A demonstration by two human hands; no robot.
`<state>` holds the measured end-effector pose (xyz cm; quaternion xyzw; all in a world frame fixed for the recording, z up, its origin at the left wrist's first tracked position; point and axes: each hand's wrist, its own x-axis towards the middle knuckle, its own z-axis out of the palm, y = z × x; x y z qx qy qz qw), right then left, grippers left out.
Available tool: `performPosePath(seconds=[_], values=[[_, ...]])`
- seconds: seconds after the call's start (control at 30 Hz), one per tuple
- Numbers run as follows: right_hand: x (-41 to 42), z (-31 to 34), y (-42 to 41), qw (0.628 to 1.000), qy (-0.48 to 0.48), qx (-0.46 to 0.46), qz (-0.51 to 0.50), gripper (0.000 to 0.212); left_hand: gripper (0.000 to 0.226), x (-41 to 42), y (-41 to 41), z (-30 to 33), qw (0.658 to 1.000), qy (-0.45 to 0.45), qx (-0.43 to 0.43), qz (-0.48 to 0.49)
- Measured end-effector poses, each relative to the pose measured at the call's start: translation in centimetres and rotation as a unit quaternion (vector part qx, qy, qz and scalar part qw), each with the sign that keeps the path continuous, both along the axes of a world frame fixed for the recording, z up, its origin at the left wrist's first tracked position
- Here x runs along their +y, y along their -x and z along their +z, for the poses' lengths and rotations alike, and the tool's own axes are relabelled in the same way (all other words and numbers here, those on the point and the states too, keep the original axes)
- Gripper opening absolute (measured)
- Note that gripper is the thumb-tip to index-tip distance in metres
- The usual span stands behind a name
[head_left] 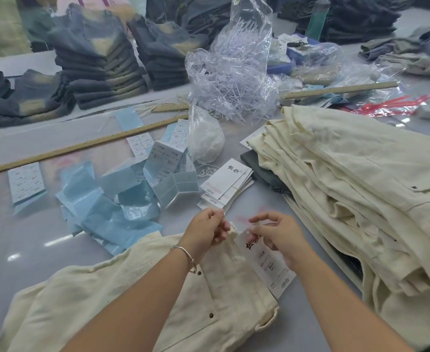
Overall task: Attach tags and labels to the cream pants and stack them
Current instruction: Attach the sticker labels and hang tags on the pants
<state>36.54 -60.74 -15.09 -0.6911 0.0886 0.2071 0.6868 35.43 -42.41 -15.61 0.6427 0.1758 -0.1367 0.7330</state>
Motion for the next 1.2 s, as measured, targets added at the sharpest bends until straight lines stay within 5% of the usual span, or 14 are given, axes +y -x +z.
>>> performPosePath(seconds=[0.23,0.63,0.83,1.03,1.2], values=[[-0.5,1.0,-0.1,0.989,-0.121,0.079,0.038,0.011,0.014,0.2,1.5,1.2,0.994,-0.078,-0.069,-0.041],[-0.1,0.6,-0.8,0.974,-0.210,0.059,0.058,0.025,0.018,-0.1,3.2,2.0,0.974,-0.144,-0.164,-0.063],[0.5,0.1,-0.1,0.981,-0.181,0.064,0.026,0.026,0.018,-0.1,3.5,1.4,0.973,-0.177,-0.143,-0.026],[0.9,0.6,0.5,0.990,-0.126,-0.001,0.068,0.014,0.010,-0.4,3.6,1.4,0.939,-0.293,-0.165,-0.070],[1.1,0.9,0.5,0.992,-0.094,-0.028,0.083,0.027,0.008,-0.4,3.5,1.6,0.908,-0.357,-0.192,-0.104]])
